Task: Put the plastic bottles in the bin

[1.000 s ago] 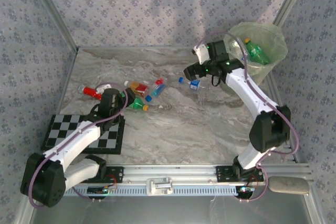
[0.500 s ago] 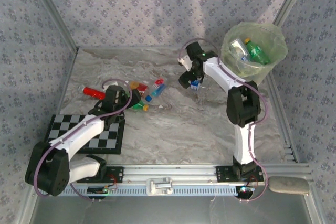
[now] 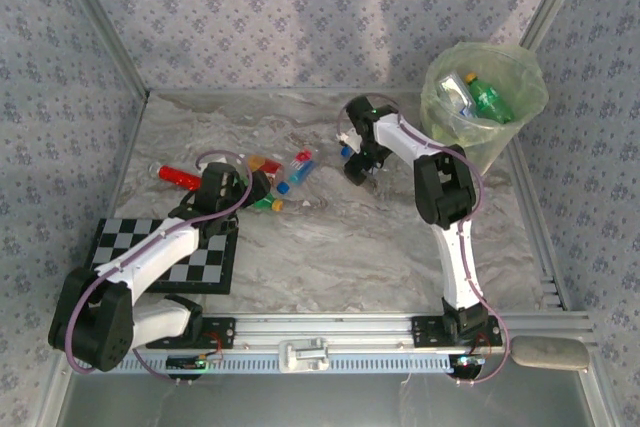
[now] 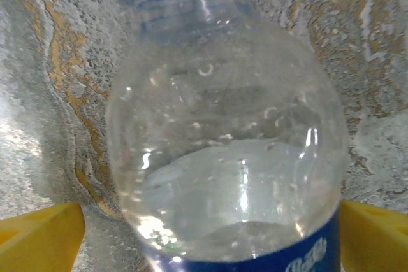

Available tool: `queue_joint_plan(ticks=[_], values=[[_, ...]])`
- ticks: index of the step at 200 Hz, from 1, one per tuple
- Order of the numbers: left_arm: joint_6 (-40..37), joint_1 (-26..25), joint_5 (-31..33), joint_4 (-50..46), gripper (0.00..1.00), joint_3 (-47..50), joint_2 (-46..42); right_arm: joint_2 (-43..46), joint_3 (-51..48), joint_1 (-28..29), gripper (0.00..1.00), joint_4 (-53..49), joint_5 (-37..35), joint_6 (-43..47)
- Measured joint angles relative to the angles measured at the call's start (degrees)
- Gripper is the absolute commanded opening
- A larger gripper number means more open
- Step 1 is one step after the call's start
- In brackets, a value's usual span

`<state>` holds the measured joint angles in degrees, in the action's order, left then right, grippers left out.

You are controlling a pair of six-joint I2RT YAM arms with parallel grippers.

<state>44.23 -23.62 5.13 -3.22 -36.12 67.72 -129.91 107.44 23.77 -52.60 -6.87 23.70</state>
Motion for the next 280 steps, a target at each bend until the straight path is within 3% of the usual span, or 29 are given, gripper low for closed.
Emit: queue_joint_plan(ticks=[28, 66, 104, 173, 280], values=[[0.0, 0.0, 0.0, 0.0, 1.0, 0.0, 0.0, -0.6, 0.0, 0.0, 0.9, -0.2, 0.0, 0.4], [0.0, 0.0, 0.0, 0.0, 1.0, 0.0, 0.0, -0.6, 0.0, 0.0, 0.64, -0.5, 0.0, 0.7], [0.4, 0.0, 0.0, 0.1, 1.0, 0.0, 0.0, -0.6, 0.1, 0.0, 0.45, -0.8, 0.2, 1.5], [0.4, 0.0, 0.2, 0.4, 1.0, 0.0, 0.0, 3.3, -2.0, 0.0, 0.39, 0.3, 2.2, 1.4], [0.4, 0.0, 0.2, 0.6, 1.0, -0.2, 0.0, 33.6, -10.5, -2.3, 0.36, 15.0, 15.3, -0.8]])
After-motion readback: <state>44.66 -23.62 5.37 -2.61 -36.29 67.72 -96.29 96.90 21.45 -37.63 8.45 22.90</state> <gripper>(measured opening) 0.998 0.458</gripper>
